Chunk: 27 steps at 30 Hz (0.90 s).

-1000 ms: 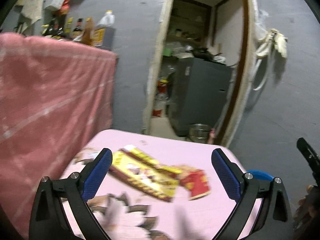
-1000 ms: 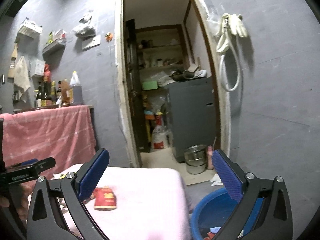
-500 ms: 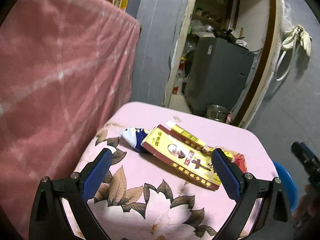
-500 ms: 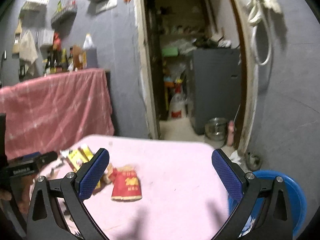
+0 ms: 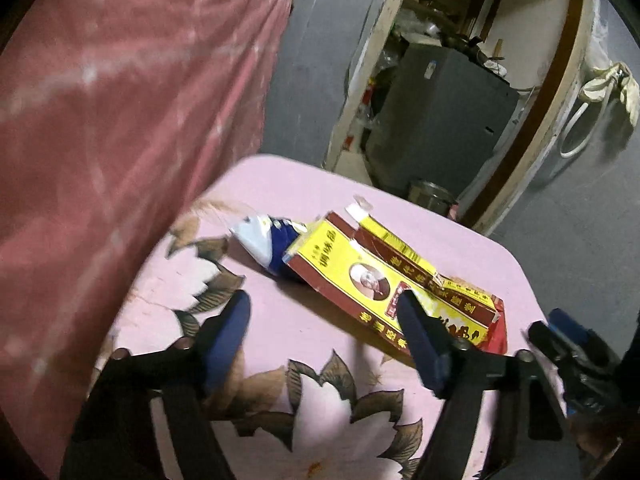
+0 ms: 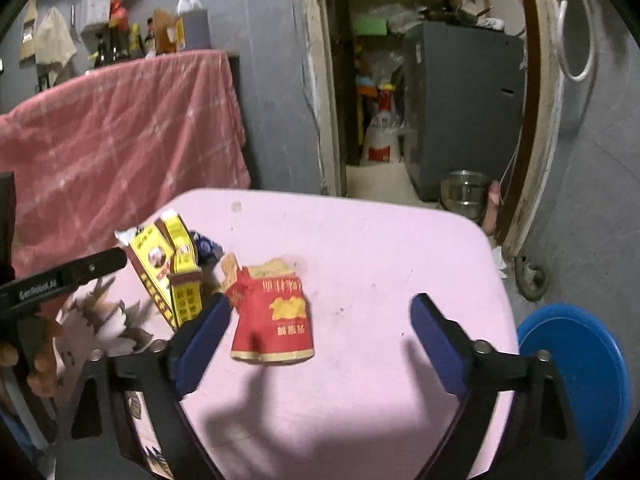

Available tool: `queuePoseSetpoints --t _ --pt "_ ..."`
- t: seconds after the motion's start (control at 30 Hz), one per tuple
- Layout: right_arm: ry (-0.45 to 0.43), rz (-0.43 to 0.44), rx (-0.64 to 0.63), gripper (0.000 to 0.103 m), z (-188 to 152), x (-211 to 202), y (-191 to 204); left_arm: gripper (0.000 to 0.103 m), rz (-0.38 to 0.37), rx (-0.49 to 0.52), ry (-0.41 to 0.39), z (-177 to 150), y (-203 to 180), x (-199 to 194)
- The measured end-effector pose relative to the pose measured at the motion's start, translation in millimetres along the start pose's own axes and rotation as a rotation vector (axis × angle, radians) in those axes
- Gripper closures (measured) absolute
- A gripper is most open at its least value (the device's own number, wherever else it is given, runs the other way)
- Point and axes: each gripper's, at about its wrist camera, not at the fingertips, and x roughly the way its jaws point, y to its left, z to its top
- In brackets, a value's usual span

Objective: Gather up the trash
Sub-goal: 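Grasp the yellow box with the left gripper while the right gripper grasps the red cigarette pack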

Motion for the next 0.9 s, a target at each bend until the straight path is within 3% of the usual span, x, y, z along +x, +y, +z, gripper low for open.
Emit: queuePoseSetpoints --t 0.43,0.53,0.63,0.73,0.9 --pt "0.142 0.089 -0.031 0.040 -3.6 35.9 11.2 0.068 -0.077 -0.067 0.061 10.4 -3.6 12.0" --pt "0.155 0.112 -0.025 0.055 -3.2 38.6 10.8 0.074 -0.094 -0.094 0.076 10.9 -4.3 14.8" --pt "0.159 0.143 -0.005 0.062 -3.9 39.2 7.6 0.076 -0.119 -0.124 0.085 10.5 -3.6 16.4" --pt "0.160 0.158 0.010 0.075 -5.0 38.6 6.2 0.080 -0.138 -0.150 0.088 11.1 -3.4 16.1" --pt "0.142 0.149 0.012 0.079 -6.3 33.1 5.3 0.088 -0.153 -0.179 0.075 16.7 -1.3 12.8"
